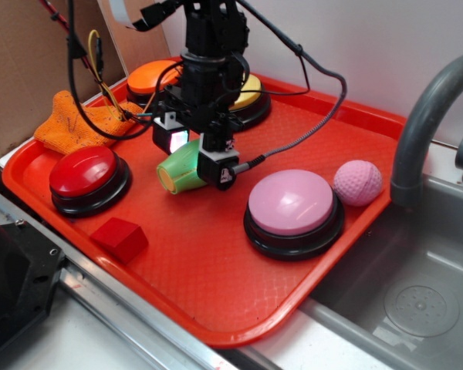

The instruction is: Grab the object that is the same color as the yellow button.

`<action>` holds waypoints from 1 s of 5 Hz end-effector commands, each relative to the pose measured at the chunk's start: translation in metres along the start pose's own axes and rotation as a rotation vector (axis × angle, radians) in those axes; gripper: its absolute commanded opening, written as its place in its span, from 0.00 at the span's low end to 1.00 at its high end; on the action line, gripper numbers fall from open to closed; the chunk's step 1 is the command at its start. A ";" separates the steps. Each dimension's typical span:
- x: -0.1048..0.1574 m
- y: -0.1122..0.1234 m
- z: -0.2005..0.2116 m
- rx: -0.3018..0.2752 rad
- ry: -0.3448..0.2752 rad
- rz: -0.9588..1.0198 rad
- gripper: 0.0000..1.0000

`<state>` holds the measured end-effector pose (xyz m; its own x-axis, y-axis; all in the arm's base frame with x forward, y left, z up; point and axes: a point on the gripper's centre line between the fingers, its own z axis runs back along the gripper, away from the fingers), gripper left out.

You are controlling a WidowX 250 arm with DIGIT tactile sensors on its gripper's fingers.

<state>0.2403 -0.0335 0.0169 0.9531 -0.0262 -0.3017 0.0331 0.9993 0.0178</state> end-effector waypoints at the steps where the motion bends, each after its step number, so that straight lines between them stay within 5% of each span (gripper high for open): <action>1: 0.004 -0.001 -0.008 0.001 -0.039 -0.009 0.00; 4: -0.018 0.000 0.006 0.061 -0.058 0.029 0.00; 5: -0.042 0.000 0.050 0.035 -0.110 -0.004 0.00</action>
<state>0.2167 -0.0339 0.0670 0.9683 -0.0211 -0.2488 0.0369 0.9976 0.0591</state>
